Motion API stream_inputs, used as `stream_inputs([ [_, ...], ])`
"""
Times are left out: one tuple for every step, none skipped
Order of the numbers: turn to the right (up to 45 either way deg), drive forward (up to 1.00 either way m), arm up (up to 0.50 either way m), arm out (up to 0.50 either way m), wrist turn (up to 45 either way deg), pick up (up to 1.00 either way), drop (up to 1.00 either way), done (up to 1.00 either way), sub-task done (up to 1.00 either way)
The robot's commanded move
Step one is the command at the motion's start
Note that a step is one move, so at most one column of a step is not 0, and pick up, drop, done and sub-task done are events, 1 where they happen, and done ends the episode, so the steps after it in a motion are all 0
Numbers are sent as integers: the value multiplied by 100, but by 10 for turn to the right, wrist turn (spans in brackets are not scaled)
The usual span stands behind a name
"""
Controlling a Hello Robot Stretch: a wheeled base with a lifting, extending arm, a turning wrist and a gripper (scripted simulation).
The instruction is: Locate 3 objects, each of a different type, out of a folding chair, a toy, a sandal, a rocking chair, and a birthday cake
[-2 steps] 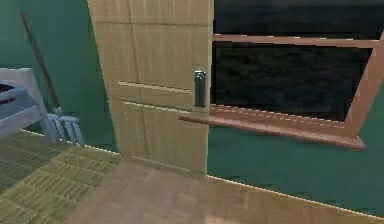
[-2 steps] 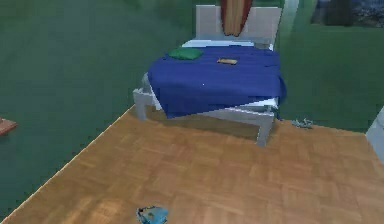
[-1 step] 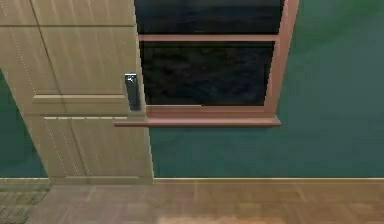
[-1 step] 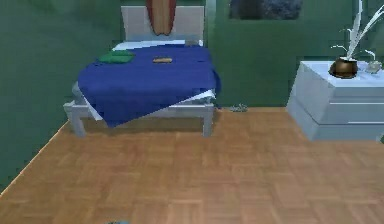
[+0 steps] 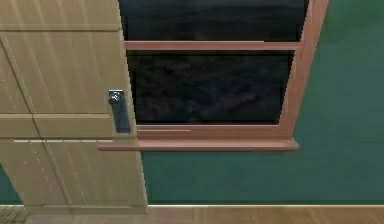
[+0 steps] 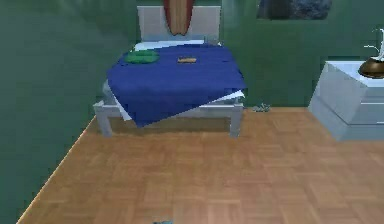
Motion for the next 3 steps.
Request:
stream_inputs([
  [-450, 0, 0, 0, 0, 0, 0, 0, 0],
  [-390, 0, 0, 0, 0, 0, 0, 0, 0],
  [0, 100, 0, 0, 0, 0, 0, 0, 0],
])
